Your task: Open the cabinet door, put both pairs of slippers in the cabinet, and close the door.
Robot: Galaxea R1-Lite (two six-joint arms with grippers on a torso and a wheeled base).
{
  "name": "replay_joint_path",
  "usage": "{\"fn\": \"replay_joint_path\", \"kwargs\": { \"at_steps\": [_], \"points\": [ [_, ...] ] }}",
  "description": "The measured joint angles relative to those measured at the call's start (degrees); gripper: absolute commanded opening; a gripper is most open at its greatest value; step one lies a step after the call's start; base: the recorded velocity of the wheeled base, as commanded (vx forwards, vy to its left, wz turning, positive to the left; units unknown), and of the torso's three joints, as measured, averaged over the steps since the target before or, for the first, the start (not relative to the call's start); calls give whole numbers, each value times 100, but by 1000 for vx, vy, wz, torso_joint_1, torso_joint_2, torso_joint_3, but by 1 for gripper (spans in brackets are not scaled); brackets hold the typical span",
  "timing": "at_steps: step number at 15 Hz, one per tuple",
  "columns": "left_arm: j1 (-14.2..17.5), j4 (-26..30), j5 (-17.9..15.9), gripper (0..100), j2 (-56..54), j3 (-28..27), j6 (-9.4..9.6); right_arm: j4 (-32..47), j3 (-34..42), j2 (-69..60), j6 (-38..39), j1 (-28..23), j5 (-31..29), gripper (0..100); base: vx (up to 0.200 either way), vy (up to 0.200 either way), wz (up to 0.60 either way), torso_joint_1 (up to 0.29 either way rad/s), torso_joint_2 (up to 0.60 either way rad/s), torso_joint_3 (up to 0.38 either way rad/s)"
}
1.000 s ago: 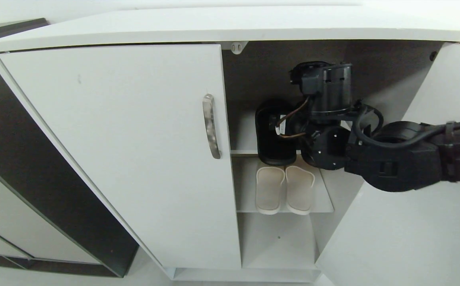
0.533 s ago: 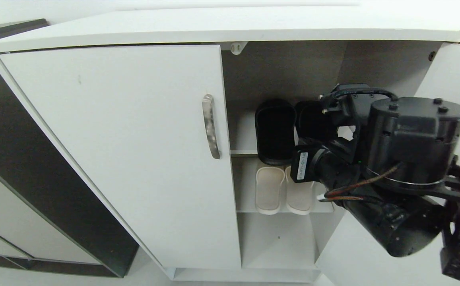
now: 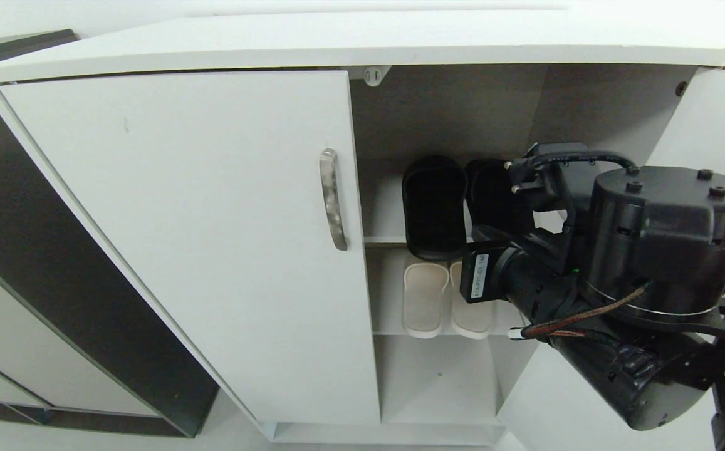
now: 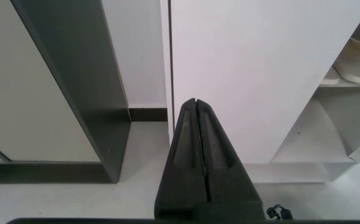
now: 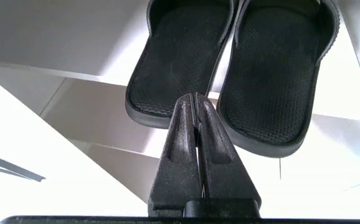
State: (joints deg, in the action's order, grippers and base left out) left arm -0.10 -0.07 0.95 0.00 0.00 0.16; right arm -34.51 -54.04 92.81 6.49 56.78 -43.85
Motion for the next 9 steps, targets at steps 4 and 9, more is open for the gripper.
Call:
{"fn": "replay_joint_path", "kwargs": {
  "at_steps": [4, 9],
  "points": [
    [2, 0, -6, 0, 0, 0, -5, 6, 57, 68, 0, -11, -2, 0, -200, 0, 0, 7, -1, -1],
    [2, 2, -9, 0, 0, 0, -5, -5, 79, 188, -4, -23, 1, 0, -120, 0, 0, 0, 0, 3]
  ]
}}
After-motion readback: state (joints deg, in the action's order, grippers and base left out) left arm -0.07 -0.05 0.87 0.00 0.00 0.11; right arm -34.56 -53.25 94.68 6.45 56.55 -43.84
